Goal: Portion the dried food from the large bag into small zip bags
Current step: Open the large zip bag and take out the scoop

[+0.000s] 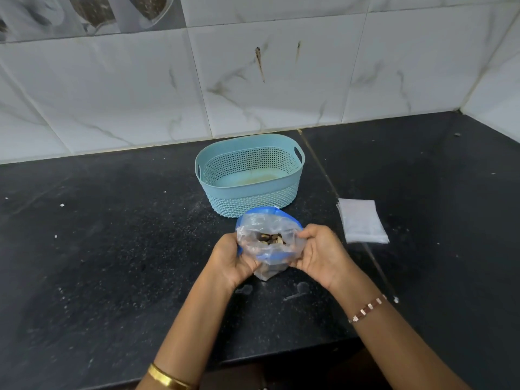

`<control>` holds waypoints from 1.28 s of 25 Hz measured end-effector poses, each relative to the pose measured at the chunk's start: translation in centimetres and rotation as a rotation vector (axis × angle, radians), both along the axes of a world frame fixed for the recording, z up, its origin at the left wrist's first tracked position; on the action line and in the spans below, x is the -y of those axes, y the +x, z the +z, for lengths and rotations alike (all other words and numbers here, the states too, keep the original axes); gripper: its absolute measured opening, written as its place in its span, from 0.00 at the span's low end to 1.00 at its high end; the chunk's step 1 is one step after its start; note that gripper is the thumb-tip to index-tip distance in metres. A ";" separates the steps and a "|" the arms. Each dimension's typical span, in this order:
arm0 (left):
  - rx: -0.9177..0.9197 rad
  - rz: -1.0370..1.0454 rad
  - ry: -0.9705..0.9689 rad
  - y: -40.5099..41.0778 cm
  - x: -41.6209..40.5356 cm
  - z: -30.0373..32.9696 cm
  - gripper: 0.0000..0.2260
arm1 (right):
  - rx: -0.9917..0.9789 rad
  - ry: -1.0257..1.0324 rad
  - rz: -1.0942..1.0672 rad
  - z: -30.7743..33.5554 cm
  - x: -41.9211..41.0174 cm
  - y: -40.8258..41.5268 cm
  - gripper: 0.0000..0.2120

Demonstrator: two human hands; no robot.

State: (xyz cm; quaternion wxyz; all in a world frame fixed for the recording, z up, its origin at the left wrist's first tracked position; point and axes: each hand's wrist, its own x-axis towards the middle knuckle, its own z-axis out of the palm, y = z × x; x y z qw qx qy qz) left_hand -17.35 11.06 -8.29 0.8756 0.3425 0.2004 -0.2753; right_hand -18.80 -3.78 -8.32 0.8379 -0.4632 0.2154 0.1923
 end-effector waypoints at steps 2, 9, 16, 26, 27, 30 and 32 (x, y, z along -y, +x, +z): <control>0.079 0.032 0.088 0.2 -0.4 -0.6 0.13 | 0.118 -0.323 0.009 0.4 0.7 0.0 0.11; 0.162 -0.005 0.216 0.5 -0.2 -0.2 0.15 | 0.339 -0.808 0.241 1.6 0.2 2.0 0.13; 0.261 -0.240 0.397 0.8 -1.6 0.3 0.22 | -0.059 0.124 0.052 1.7 0.1 3.8 0.10; 0.418 -0.297 0.964 2.4 -2.8 0.2 0.17 | 0.185 -0.515 -0.005 1.8 0.5 3.5 0.10; 0.465 -0.281 1.044 2.6 -2.9 0.5 0.17 | 0.205 -0.607 0.009 2.1 0.8 3.0 0.14; 0.625 -0.347 1.205 2.8 -2.6 1.5 0.26 | 0.182 -0.834 0.116 2.1 0.4 1.2 0.21; 0.766 -0.417 1.307 2.6 -2.1 1.4 0.26 | 0.186 -0.830 0.129 1.5 -0.2 0.6 0.14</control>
